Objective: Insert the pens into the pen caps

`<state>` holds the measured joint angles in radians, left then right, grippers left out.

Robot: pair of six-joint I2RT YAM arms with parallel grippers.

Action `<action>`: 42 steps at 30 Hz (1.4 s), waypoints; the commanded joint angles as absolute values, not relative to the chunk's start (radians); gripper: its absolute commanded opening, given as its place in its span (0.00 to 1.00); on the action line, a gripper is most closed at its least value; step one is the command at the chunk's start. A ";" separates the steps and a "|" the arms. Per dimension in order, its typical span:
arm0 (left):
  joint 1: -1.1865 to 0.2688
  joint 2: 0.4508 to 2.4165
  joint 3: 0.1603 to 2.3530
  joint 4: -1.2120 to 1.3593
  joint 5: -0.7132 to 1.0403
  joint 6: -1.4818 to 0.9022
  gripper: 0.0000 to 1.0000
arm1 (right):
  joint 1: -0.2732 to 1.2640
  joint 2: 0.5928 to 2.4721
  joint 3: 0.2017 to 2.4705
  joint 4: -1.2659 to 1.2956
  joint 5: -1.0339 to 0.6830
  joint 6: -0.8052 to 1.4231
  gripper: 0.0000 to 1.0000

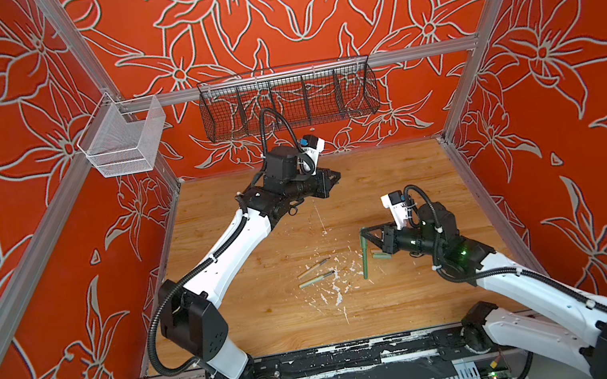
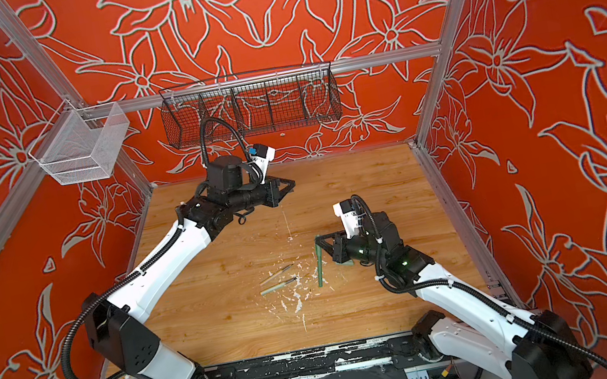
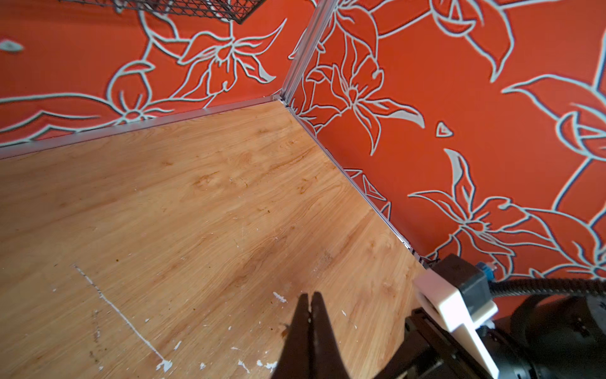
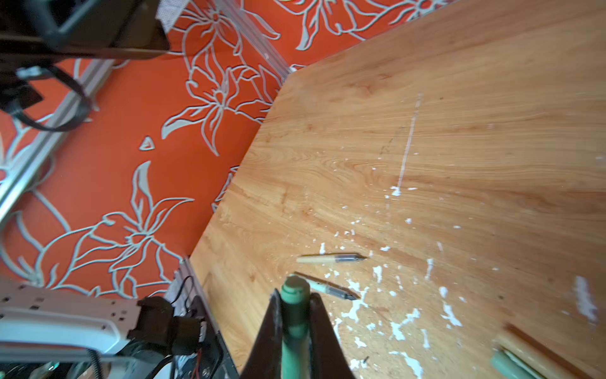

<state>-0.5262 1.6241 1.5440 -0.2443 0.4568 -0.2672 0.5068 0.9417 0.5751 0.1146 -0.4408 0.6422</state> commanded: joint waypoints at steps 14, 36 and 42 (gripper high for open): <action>-0.652 1.371 1.076 -0.107 0.601 -0.246 0.68 | 0.463 1.049 0.779 0.237 -0.379 0.709 0.00; -0.670 1.489 1.188 -0.194 0.489 -0.253 0.00 | 0.463 1.043 0.749 0.298 -0.431 0.722 0.00; -0.670 1.507 1.211 -0.235 0.485 -0.247 0.00 | 0.463 0.986 0.775 0.169 -0.382 0.639 0.15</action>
